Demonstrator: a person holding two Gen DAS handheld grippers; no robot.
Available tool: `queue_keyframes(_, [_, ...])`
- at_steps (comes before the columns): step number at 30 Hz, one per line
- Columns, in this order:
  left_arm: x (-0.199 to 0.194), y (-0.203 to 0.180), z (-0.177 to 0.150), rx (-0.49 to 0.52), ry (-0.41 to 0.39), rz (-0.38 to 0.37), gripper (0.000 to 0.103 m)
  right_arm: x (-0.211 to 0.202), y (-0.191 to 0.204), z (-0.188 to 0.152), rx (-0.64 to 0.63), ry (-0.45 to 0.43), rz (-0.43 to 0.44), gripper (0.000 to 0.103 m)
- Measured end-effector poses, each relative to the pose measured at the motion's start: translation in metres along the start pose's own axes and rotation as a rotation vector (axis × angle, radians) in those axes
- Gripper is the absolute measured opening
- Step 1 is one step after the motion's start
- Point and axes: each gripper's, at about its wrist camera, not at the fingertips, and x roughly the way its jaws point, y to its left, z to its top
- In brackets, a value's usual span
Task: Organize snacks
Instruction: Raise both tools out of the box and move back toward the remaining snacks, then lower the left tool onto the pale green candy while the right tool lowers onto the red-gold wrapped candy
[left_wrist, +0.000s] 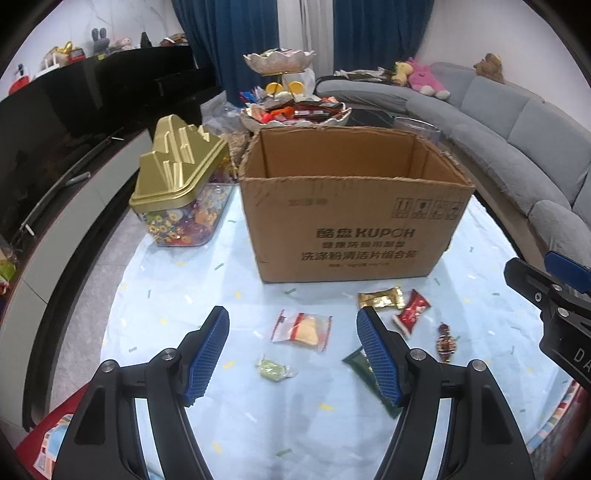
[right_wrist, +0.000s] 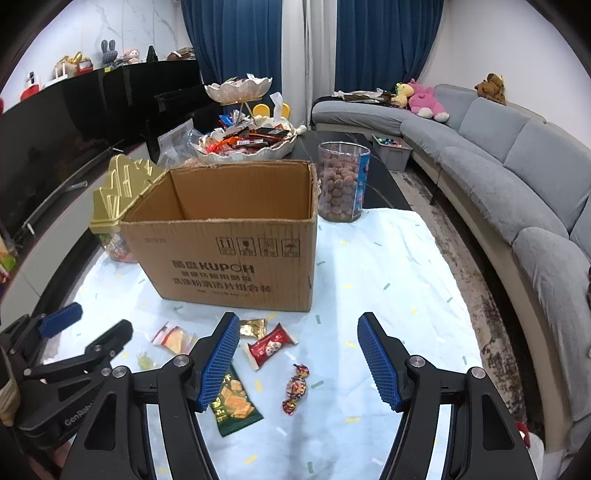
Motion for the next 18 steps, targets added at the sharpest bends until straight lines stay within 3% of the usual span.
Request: queue_keyframes(18, [0.038, 0.014, -0.036, 0.026, -0.002, 0.004, 0.072, 0.037, 0.009, -0.038, 0.018, 0.043, -0.038, 0.067])
